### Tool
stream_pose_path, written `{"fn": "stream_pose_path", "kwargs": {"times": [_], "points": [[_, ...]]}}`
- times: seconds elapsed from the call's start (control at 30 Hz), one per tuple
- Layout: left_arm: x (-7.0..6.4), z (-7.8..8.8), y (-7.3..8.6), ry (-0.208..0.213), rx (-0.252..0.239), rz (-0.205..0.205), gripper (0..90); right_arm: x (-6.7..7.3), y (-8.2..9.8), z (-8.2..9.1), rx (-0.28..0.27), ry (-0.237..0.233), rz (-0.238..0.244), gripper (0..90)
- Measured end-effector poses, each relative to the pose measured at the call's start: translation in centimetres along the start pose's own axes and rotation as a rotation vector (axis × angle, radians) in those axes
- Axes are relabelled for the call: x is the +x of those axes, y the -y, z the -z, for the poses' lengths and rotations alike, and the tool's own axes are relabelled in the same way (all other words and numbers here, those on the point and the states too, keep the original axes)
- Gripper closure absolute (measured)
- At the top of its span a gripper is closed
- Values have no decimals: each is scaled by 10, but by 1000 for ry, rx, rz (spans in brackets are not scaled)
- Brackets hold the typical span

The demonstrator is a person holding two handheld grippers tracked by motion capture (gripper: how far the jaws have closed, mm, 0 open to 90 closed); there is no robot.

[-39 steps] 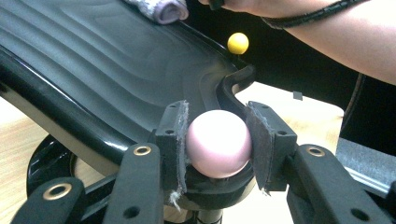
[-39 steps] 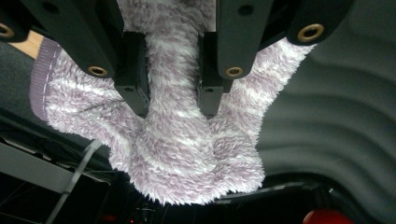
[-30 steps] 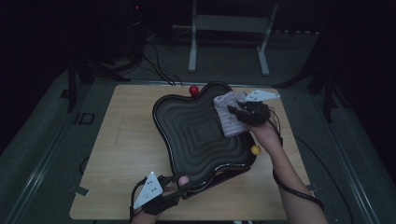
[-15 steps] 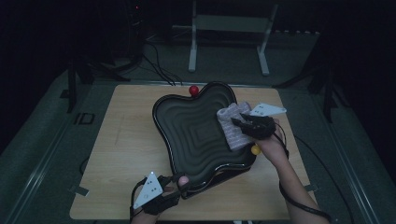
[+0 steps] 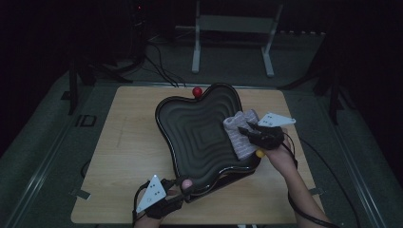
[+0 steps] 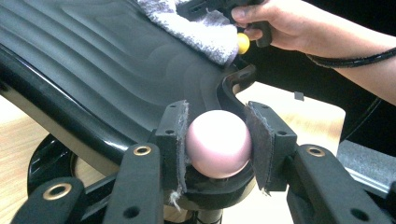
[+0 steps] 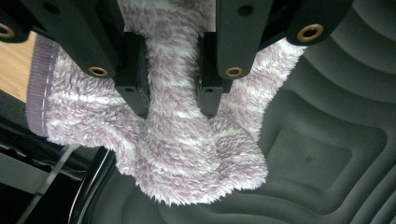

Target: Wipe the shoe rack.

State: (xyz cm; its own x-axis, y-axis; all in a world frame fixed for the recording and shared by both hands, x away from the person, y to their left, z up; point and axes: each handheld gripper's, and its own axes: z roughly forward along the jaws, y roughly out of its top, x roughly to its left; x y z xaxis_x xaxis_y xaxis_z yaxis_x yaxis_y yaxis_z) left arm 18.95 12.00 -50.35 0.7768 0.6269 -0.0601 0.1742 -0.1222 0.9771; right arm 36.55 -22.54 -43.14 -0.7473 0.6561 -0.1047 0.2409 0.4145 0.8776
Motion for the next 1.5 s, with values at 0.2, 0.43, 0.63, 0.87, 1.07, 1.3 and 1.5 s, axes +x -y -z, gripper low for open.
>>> {"fn": "stream_pose_path", "kwargs": {"times": [0.2, 0.43, 0.63, 0.87, 1.07, 1.3, 1.5], "points": [[0, 0, 0, 1, 0, 2, 605, 1, 7, 4, -8, -4, -3, 701], [1, 0, 1, 6, -4, 4, 605, 0, -8, 6, -39, -36, 7, 697], [1, 0, 0, 6, -2, 1, 605, -6, -43, 0, -77, -32, -4, 700], [1, 0, 1, 6, -3, 4, 605, -7, -82, -18, -95, -23, 12, 700], [1, 0, 0, 7, 0, 1, 605, -7, -109, -38, -81, -13, 14, 699], [1, 0, 0, 8, 1, -2, 605, -9, -115, -64, -19, 7, 11, 698], [1, 0, 0, 8, 2, -4, 605, -6, -108, -73, -6, 29, 13, 688]]}}
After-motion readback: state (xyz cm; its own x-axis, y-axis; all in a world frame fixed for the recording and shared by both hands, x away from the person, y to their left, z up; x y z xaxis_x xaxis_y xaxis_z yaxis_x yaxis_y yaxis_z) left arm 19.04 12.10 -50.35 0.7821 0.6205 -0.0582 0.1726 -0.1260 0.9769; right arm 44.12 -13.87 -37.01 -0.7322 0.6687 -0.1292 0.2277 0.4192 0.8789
